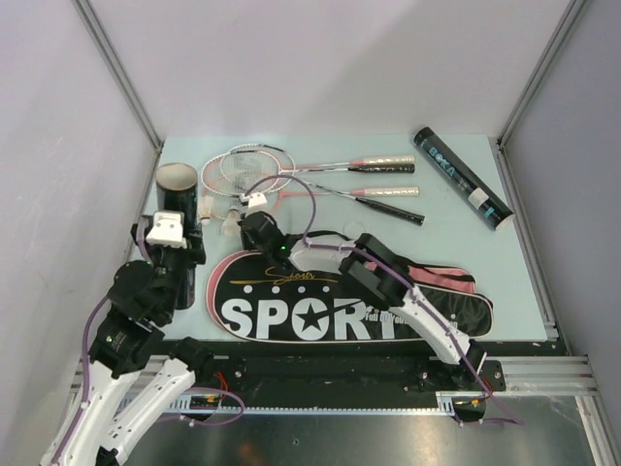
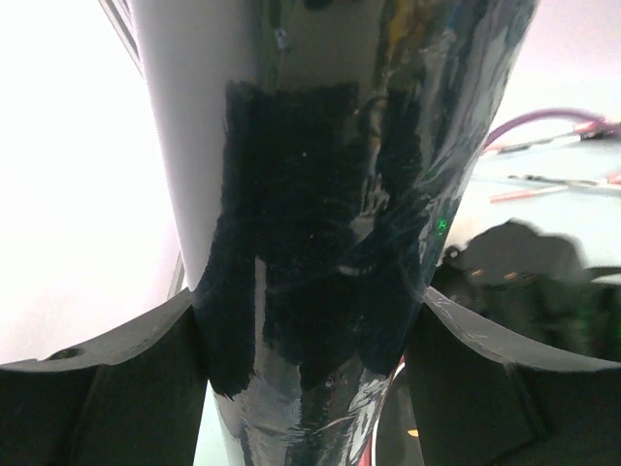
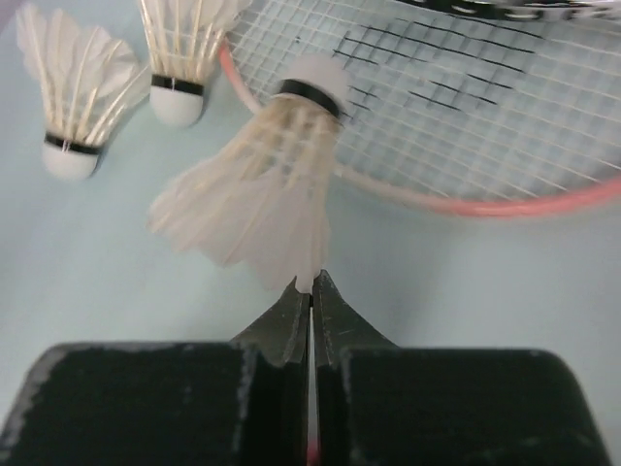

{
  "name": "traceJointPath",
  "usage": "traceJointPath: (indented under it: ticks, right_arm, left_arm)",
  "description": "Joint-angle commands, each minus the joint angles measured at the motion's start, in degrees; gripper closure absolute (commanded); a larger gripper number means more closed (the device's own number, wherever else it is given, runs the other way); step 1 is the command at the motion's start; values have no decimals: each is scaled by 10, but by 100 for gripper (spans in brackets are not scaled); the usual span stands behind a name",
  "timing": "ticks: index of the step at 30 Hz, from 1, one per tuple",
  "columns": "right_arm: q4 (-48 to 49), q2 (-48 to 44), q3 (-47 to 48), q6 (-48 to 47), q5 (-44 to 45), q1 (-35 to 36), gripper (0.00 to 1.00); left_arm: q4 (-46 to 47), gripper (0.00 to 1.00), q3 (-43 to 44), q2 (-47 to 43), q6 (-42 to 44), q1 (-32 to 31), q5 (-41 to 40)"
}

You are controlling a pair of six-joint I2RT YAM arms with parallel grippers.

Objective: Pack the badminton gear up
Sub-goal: Pick up the shuttlecock at the center of the board, then place the shuttlecock at the shuttle tube.

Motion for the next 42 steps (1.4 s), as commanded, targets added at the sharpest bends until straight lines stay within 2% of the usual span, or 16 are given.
traceJointPath:
  ticks: [1, 4, 5, 8, 9, 10, 13, 15, 17, 21, 23, 25, 28, 32, 37, 42]
  right_arm:
    - [89, -185, -132, -15, -95, -36, 100]
    - [137, -242, -230, -5, -216, -77, 100]
    - [128, -278, -246, 1, -245, -100, 100]
    - [107, -369, -324, 9, -382, -143, 100]
    - [79, -390, -339, 0, -438, -175, 100]
    - [4, -414, -343, -12, -463, -187, 100]
    - [-136, -506, -362, -32, -524, -233, 100]
    - [-228, -572, -371, -29, -582, -265, 100]
    - [-277, -618, -374, -34, -607, -282, 100]
    - [-400, -718, -376, -41, -680, -334, 100]
    - [-442, -730, -375, -66, -747, -353, 100]
    - [-503, -743, -375, -88, -769, -352, 100]
    - [-542, -747, -375, -121, -808, -342, 100]
    - [-567, -736, -375, -136, -797, -280, 100]
    - [-538, -707, -372, -107, -794, -265, 100]
    - [-574, -634, -327, -114, -760, -237, 100]
  left_arm:
    - [30, 78, -7, 40, -9, 2, 22]
    - [36, 82, -11, 74, 12, 3, 39]
    - [37, 85, -11, 84, 16, 3, 59]
    - [40, 86, -14, 106, 56, 2, 145]
    - [42, 86, -20, 105, 76, 2, 165]
    - [54, 85, -26, 99, 87, 2, 183]
    - [67, 77, -55, 91, 140, 2, 265]
    - [72, 76, -82, 99, 206, 1, 306]
    - [101, 76, -107, 128, 258, 1, 294]
    - [133, 78, -131, 157, 296, 1, 293]
    - [132, 77, -133, 158, 314, -1, 311]
    - [132, 78, -138, 158, 328, -1, 304]
    - [132, 79, -145, 164, 357, -3, 299]
    - [132, 80, -146, 163, 368, -3, 313]
    - [132, 80, -160, 142, 389, -11, 311]
    - [129, 81, -186, 114, 414, -26, 309]
